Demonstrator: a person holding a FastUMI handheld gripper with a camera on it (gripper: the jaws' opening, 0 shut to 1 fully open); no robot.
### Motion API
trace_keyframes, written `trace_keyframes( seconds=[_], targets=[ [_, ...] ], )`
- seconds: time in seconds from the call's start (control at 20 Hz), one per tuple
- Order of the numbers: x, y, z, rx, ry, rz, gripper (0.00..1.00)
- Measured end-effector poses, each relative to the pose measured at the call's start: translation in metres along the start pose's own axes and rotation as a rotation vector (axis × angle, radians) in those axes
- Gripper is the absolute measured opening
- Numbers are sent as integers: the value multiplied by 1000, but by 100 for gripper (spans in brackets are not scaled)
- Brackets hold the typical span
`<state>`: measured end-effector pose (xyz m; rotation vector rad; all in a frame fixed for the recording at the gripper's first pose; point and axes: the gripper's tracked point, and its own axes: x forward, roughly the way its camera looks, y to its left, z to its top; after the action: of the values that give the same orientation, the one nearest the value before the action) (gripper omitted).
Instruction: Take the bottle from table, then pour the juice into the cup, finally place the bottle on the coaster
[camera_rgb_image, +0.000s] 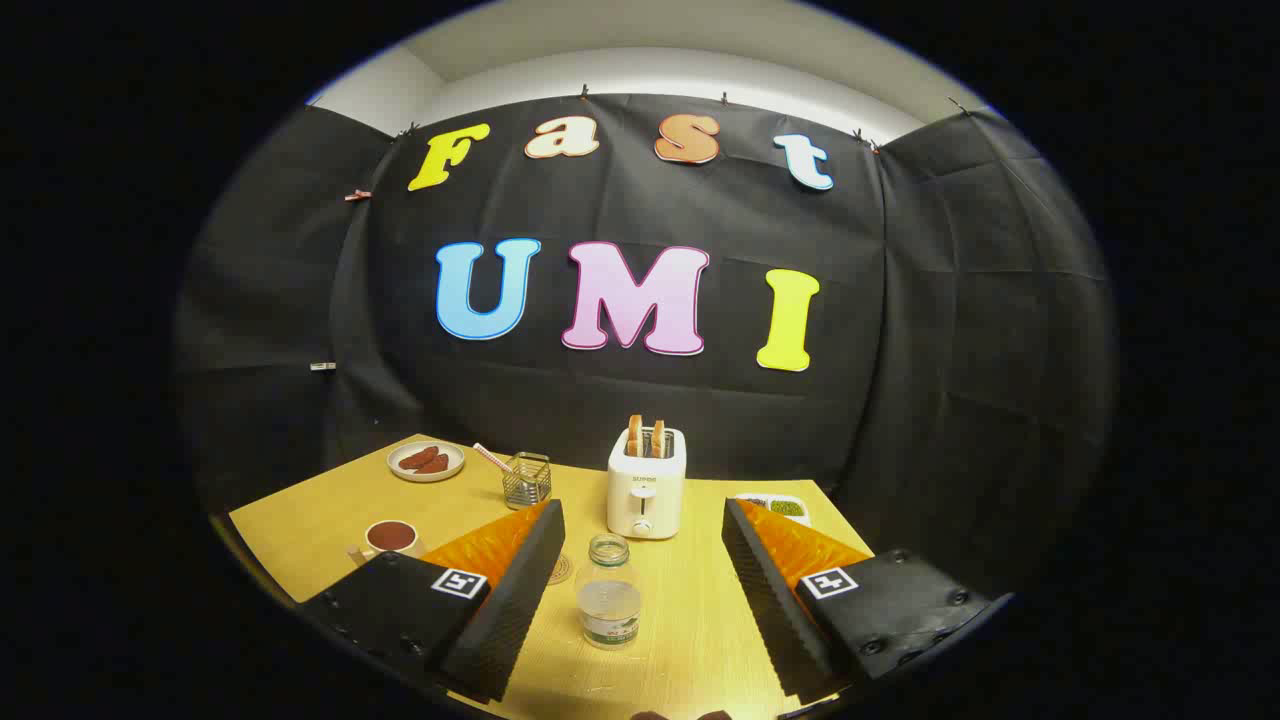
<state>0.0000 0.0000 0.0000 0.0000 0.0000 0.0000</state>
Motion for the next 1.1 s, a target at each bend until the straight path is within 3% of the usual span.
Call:
trace_keyframes(
  seconds=[1.1],
  targets=[
    [19, 26, -17, -21, 20, 62, 98]
  ],
)
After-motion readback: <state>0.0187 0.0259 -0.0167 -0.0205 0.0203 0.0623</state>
